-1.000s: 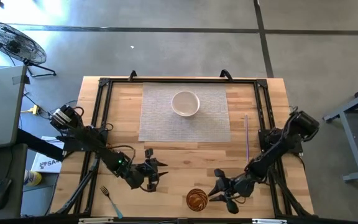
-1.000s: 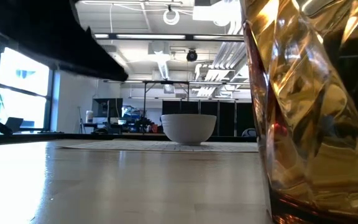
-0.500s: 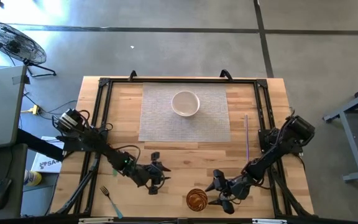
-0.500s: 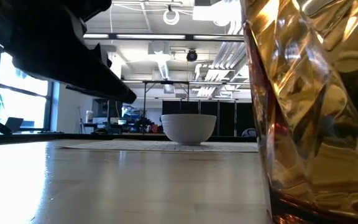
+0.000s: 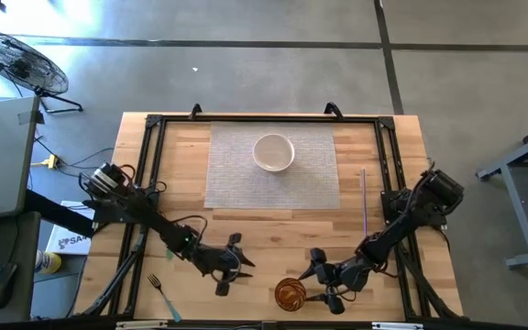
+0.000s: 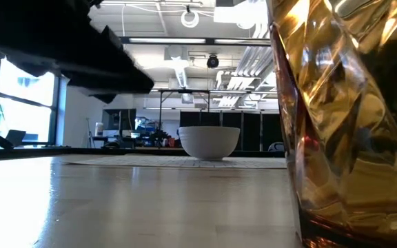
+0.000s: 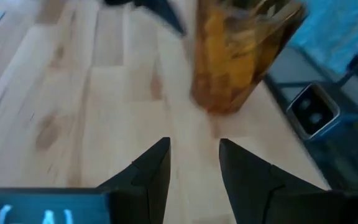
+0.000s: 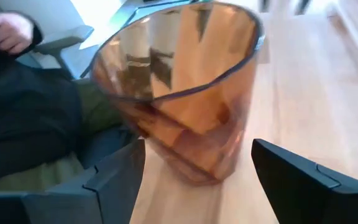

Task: Pick & Place Utensil
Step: Put the brown glass on the top right of the gray mat

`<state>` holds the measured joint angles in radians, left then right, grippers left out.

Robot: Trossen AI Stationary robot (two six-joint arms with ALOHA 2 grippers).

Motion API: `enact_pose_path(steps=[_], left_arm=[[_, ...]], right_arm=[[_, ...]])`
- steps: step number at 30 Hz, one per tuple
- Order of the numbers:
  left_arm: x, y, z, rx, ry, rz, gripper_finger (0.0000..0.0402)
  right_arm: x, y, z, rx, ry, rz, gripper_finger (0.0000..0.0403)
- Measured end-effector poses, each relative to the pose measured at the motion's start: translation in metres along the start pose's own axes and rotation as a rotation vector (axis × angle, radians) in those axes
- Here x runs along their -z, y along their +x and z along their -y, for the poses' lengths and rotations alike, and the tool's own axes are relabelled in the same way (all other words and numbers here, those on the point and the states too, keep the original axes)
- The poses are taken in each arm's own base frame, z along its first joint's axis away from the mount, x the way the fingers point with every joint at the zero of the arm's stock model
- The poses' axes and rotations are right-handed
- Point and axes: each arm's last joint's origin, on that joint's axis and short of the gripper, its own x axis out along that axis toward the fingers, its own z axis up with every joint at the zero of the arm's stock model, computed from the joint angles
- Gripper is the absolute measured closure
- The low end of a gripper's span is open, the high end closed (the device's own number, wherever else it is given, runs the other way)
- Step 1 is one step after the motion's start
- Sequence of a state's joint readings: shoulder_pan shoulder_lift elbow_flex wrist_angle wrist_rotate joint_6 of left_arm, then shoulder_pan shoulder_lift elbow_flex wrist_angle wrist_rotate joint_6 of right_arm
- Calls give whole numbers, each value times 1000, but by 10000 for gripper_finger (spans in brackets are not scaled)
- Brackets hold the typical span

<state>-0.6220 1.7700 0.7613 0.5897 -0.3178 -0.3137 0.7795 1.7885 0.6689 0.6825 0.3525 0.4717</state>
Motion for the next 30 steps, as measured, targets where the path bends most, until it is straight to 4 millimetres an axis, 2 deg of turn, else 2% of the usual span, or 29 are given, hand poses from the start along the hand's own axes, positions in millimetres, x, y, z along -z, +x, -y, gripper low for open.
enact_pose_path(steps=[6,10,19,24,27,30], left_arm=[[4,23,7,22,53,-1,266],[4,30,10,31,79,-7,266],[10,30,9,35,96,-83,266],[12,30,9,41,91,-102,266],[12,30,9,40,81,-106,266],[13,30,8,35,78,-121,266]], right_arm=[[-3,0,2,51,4,44,114],[-4,0,2,51,6,60,114],[-10,3,11,112,-30,94,114],[-12,6,16,56,59,60,113],[-11,6,13,5,133,31,113],[-16,11,1,32,116,-29,113]])
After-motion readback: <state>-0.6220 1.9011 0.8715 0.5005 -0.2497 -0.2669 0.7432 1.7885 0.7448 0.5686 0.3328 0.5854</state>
